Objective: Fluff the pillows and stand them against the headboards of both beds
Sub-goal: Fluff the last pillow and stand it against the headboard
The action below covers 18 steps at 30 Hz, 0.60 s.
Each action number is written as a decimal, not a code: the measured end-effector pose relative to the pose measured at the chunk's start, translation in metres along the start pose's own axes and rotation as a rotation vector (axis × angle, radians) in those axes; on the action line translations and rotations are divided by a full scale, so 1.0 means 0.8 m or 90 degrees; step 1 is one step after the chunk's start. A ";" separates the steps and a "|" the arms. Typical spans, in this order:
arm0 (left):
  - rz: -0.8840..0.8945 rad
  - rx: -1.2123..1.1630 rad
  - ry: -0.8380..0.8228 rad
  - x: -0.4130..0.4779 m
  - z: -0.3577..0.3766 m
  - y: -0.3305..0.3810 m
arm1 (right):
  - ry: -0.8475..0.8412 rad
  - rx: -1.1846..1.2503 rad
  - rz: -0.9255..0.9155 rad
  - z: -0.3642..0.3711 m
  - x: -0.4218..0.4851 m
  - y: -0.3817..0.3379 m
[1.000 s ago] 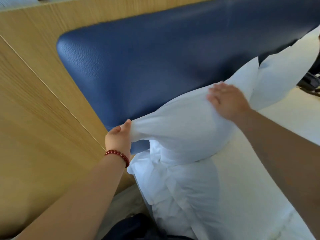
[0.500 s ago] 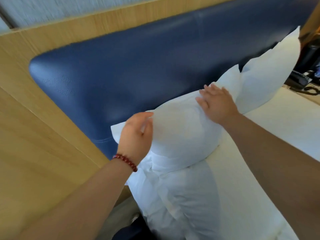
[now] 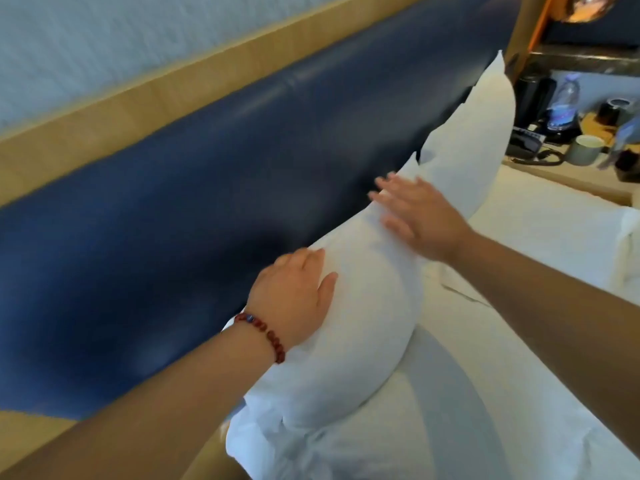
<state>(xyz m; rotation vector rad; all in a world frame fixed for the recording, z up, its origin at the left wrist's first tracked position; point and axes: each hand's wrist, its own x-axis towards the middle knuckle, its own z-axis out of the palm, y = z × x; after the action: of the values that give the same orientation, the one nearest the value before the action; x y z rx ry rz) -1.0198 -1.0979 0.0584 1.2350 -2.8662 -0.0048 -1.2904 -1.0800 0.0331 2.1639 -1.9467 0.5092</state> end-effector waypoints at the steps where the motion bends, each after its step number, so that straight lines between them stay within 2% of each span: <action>1: 0.026 -0.028 -0.008 0.023 0.001 0.006 | 0.009 0.024 -0.104 0.006 -0.007 -0.009; 2: 0.050 -0.048 -0.026 0.044 0.003 0.012 | -0.008 0.021 -0.188 0.016 -0.013 -0.010; 3: 0.067 -0.062 -0.050 0.062 0.006 0.019 | -0.052 0.006 -0.218 0.021 -0.015 -0.003; 4: 0.080 -0.071 -0.076 0.076 0.011 0.024 | -0.090 0.005 -0.190 0.022 -0.013 0.013; 5: 0.092 -0.073 -0.098 0.088 0.017 0.030 | -0.104 0.016 -0.088 0.023 -0.012 0.037; 7: 0.095 -0.066 -0.109 0.105 0.027 0.037 | -0.113 0.082 0.205 0.020 -0.013 0.085; 8: 0.089 -0.067 -0.099 0.115 0.029 0.040 | -0.085 0.123 0.297 0.019 -0.016 0.105; 9: 0.087 -0.072 -0.084 0.128 0.028 0.043 | -0.030 0.153 0.337 0.018 -0.019 0.116; 11: 0.104 -0.081 -0.061 0.162 0.023 0.053 | 0.092 0.227 0.365 0.020 -0.024 0.117; 14: 0.161 -0.083 -0.073 0.207 0.021 0.076 | 0.217 0.443 0.457 0.042 -0.034 0.106; 16: 0.194 -0.084 -0.099 0.220 0.029 0.085 | 0.251 0.609 0.546 0.064 -0.041 0.103; 18: 0.196 -0.094 -0.105 0.217 0.040 0.084 | 0.236 0.706 0.617 0.093 -0.054 0.109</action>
<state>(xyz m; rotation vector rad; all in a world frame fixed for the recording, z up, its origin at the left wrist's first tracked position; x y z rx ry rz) -1.1881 -1.1780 0.0302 0.7950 -3.0963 -0.3212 -1.3702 -1.0777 -0.0597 0.9848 -2.6457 2.3546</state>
